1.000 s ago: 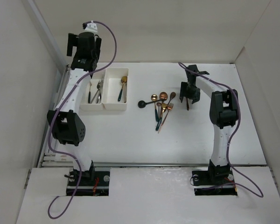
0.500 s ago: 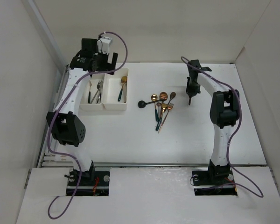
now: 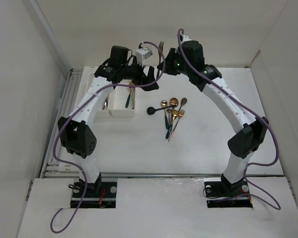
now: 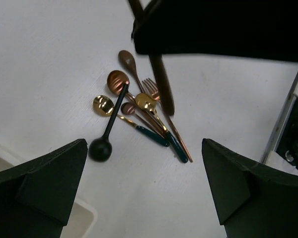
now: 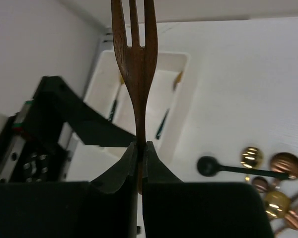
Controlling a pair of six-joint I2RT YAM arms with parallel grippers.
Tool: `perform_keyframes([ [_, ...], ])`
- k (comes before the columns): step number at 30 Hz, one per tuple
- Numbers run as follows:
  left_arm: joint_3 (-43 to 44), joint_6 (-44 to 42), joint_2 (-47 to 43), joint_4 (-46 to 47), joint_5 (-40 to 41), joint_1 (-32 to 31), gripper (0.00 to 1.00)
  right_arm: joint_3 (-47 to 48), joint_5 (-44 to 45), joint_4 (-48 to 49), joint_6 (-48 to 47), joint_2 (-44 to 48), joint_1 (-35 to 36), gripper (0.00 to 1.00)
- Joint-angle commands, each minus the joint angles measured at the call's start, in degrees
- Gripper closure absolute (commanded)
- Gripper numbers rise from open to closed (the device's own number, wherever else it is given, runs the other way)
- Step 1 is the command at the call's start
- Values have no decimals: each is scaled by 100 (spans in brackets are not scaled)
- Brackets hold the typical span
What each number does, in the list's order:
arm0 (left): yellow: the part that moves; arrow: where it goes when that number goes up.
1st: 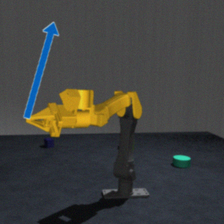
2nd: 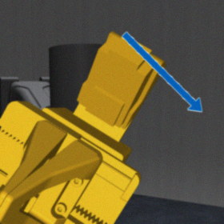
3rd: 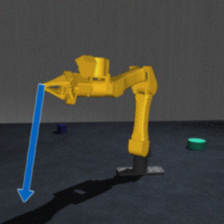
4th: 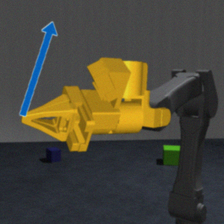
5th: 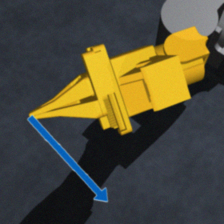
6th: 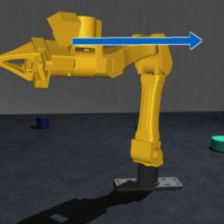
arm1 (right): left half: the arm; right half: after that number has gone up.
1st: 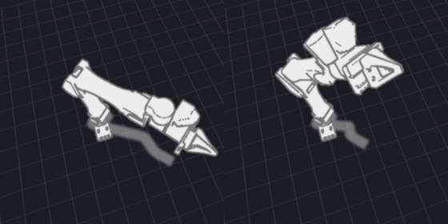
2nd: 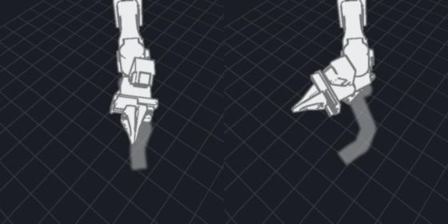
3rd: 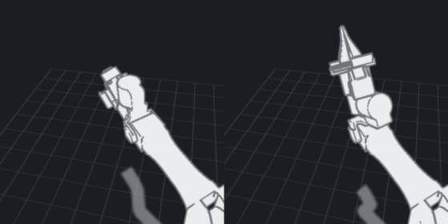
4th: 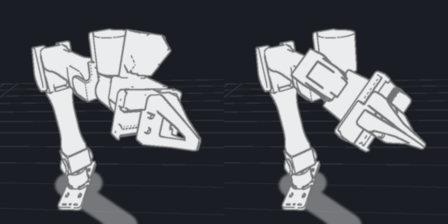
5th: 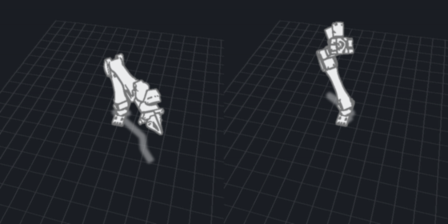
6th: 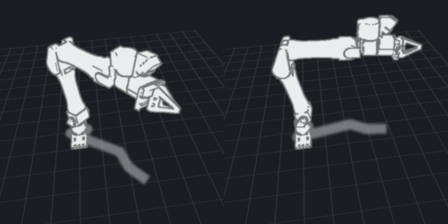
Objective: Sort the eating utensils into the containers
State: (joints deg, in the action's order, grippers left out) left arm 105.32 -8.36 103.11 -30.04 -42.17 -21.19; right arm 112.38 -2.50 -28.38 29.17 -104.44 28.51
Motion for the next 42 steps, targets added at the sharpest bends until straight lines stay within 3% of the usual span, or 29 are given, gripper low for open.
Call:
perform_keyframes([
  [1,-20,265,-116,438,-502,-43,0,-278,-1005,877,756,-6,-48,100],
  [11,-257,756,-221,798,-934,290,4,-717,-1086,1195,924,170,304,100],
  [13,-310,810,-221,798,-750,291,14,-840,-1138,1195,924,231,409,100],
  [14,-310,810,-221,798,-670,291,28,-840,-1138,1195,924,292,409,100],
  [17,-433,810,-221,798,-599,291,49,-946,-1086,1300,924,354,462,100],
  [19,-485,810,-221,746,-468,291,83,-946,-1086,1300,977,354,462,100],
  [20,-486,810,-221,745,-467,291,83,-946,-1086,1300,977,354,462,100],
  [24,-539,600,-221,614,-467,344,100,-893,-1156,1362,977,302,462,100],
  [30,-539,432,-327,429,-301,511,100,-717,-1506,1362,977,188,462,100],
  [31,-539,432,-327,429,-144,572,100,-639,-1638,1362,977,66,393,89],
  [32,-539,493,-327,429,276,650,100,-577,-1796,1309,977,4,340,66],
  [33,-539,580,-327,429,532,712,100,-403,-1998,1204,977,-67,217,35],
  [35,-425,581,-327,316,1164,826,100,-243,-1939,590,759,-181,102,24],
  [37,-241,433,-257,192,2253,1011,100,-173,-1142,-276,599,-182,24,17],
  [39,-240,239,-195,78,3236,1195,100,-172,-447,-877,311,-182,-30,17],
  [42,-353,116,-143,25,3794,1485,100,-584,731,-1809,98,-234,-83,22],
])
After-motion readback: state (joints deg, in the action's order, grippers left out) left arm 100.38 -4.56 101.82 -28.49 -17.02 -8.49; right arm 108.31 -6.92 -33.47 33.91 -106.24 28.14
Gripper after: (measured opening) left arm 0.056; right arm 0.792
